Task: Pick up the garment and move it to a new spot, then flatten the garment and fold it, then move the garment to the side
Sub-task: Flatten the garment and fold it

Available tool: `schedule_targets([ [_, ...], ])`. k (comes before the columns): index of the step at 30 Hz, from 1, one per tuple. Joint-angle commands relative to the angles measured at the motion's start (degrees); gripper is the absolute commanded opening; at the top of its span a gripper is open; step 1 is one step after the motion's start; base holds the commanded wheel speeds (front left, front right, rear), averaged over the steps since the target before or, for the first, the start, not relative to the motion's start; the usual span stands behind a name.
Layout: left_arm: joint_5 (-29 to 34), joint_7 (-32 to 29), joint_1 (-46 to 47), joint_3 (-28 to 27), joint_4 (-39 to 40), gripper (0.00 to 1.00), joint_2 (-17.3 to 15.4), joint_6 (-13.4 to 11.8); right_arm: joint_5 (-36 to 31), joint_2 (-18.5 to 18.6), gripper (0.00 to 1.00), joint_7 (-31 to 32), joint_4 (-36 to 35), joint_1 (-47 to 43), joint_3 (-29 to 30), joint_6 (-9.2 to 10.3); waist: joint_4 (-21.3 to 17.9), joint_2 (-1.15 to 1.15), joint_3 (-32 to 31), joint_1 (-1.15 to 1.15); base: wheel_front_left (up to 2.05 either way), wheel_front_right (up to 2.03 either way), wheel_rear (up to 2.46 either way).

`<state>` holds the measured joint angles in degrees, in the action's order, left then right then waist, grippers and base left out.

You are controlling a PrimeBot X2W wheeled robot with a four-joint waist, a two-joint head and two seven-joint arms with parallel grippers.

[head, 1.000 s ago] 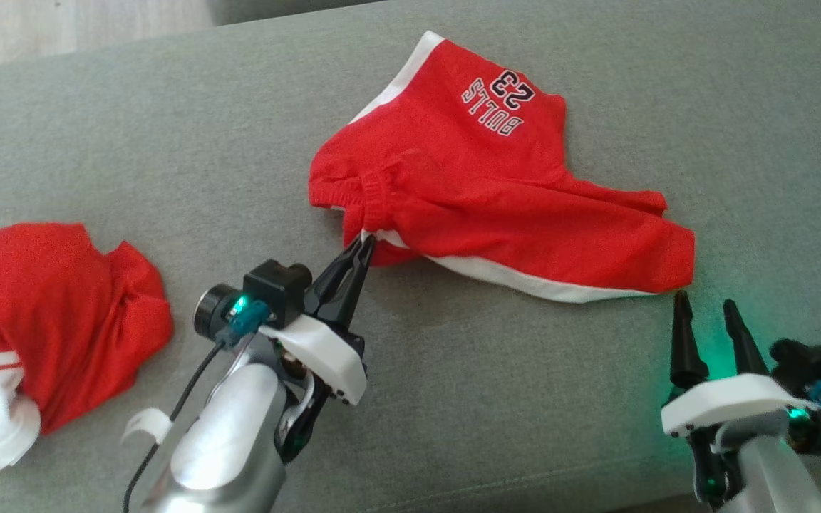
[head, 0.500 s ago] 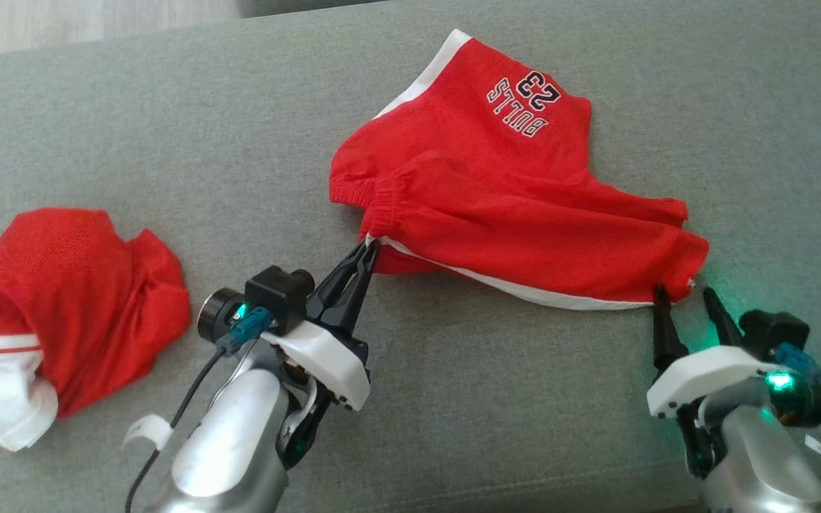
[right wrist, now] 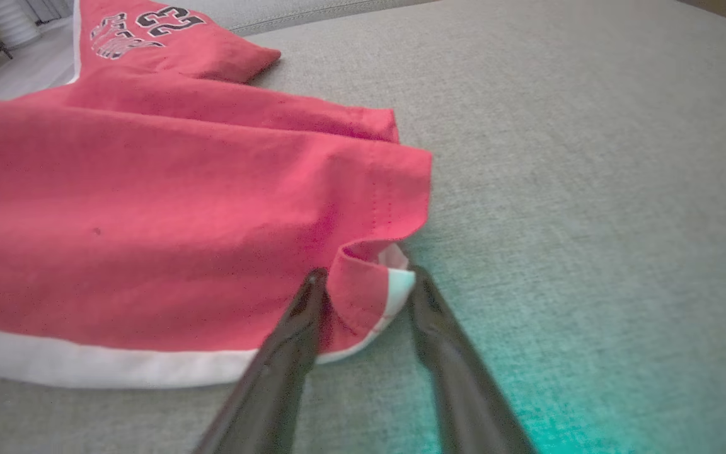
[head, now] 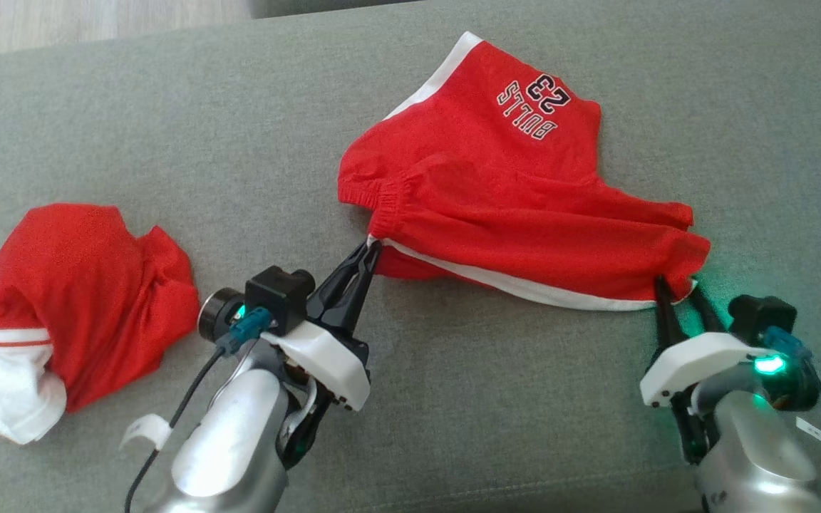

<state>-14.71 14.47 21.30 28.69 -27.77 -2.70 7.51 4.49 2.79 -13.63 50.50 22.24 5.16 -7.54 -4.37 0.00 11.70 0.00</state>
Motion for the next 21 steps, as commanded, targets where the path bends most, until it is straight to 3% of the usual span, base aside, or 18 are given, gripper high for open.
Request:
schedule_targets([
  [1, -0.07, 0.52, 0.81, -2.53, 1.8, 0.0, -0.26, -0.03, 0.93, 0.09, 0.0, -0.35, -0.69, 1.45, -2.23, 0.05, -0.04, 0.0, -0.28, 0.0, 0.0, 0.0, 0.0],
  [12, -1.42, 0.52, 0.33, -5.61, 5.27, 0.0, -1.83, -0.02, 8.78, 0.09, 0.0, -0.21, -12.53, 1.12, -6.27, 0.05, -0.69, 0.0, -3.72, 0.0, 0.0, 0.0, 0.0],
  [21, -5.24, 0.24, 9.81, -4.6, 9.05, 0.0, -6.1, -0.02, 12.25, 2.83, 0.0, 11.34, -33.28, 5.33, -8.14, 0.05, -0.98, 0.0, -7.86, 0.0, 0.0, 0.0, 0.0],
])
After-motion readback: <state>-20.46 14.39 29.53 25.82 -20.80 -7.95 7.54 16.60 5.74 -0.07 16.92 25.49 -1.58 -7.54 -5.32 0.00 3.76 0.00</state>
